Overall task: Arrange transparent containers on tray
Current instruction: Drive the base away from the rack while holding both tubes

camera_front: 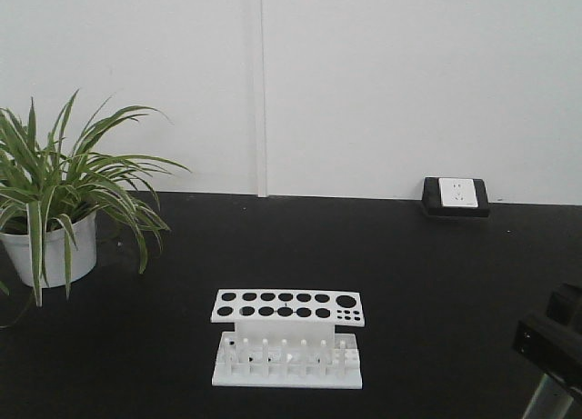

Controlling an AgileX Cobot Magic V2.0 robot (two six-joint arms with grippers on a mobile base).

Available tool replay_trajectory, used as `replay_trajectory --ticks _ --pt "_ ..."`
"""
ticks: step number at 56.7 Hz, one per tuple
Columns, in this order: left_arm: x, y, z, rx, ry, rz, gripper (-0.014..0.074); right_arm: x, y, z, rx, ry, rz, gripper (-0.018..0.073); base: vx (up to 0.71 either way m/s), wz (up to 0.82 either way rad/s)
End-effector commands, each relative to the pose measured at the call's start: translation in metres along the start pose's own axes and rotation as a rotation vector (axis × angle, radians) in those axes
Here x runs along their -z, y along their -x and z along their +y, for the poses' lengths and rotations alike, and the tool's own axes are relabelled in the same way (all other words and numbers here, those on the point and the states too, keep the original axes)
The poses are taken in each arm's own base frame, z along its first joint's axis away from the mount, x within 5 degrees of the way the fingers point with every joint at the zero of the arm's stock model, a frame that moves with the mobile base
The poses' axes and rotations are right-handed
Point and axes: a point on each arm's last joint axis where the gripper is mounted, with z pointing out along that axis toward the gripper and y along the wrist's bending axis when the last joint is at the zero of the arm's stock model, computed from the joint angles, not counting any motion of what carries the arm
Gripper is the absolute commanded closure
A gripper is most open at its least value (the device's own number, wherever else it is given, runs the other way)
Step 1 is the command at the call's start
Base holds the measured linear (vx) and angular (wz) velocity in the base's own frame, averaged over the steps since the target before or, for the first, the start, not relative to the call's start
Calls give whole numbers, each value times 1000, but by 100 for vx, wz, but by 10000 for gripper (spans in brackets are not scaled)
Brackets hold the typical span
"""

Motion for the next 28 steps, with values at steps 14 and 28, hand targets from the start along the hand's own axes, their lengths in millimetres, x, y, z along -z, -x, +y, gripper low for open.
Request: replay_trajectory --ticks 14,28 --pt "1 18 -2 5 -26 -105 486 2 17 -3 11 -26 -108 466 -25 1" --pt "1 18 -2 5 -26 -105 486 2 17 -3 11 -26 -108 466 -29 1"
